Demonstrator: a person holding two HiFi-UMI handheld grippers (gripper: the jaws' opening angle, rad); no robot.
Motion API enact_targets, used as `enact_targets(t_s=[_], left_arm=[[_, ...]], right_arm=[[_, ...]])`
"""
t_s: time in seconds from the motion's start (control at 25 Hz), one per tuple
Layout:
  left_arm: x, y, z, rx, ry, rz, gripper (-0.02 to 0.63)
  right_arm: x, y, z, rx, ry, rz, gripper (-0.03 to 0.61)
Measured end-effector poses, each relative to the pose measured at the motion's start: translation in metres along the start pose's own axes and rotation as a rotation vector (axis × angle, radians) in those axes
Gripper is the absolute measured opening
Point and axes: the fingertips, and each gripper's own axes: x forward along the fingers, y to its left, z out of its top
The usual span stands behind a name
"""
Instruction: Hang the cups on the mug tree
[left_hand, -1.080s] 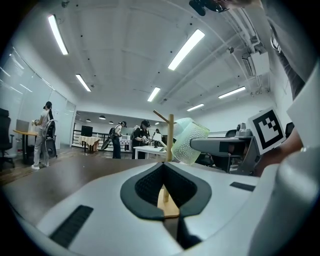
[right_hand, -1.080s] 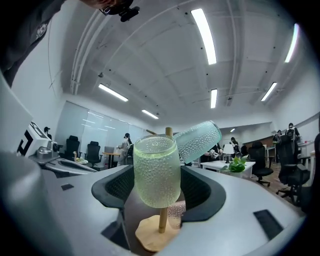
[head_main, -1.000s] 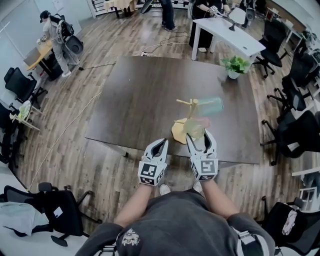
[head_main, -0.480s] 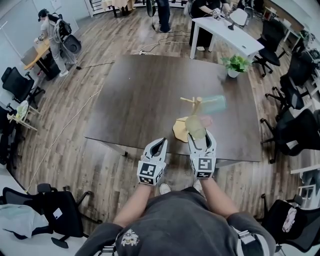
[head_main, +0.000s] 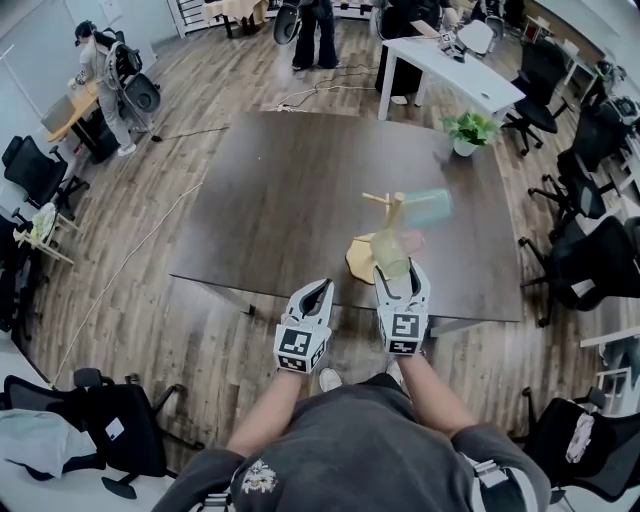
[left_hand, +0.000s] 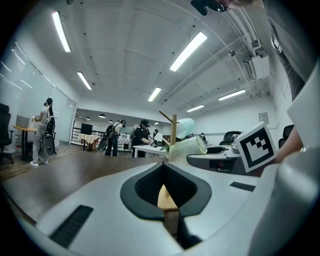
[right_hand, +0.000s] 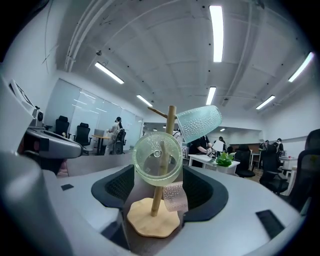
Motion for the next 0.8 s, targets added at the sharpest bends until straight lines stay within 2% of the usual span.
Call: enact_targets(t_s=[0.4,0.44,0.6,0.68,0.8], left_arm=[[-0.007,-0.024,0.000,0.008,-0.007,-0.027,0.006],[-0.006,-0.029,0.001,0.011,-0.008,-0.034,0.006],[-0.004,-0.055,0.010,0.017,-0.026,-0.059,0.006],[-0.008,-0.069,0.016,0.021,-0.032,-0.068,0.006],[-0.021,-0.089,0.022,0.028,-0.036,-0.071,0.006]], right_arm=[[-0.051,0.012,0.005,0.047,-0.026,0.026,0.302],[-0.059,0.013,0.005,0.046,-0.031,0.032,0.269],[-0.089,0.003,0.012,0.043,-0.040,0.018,0.067],[-0.102,-0.002,0.014,0.038,-0.036,0.008,0.027],[-0.124,-0.008,0.015,0.033,-0.029,0.011,0.026]])
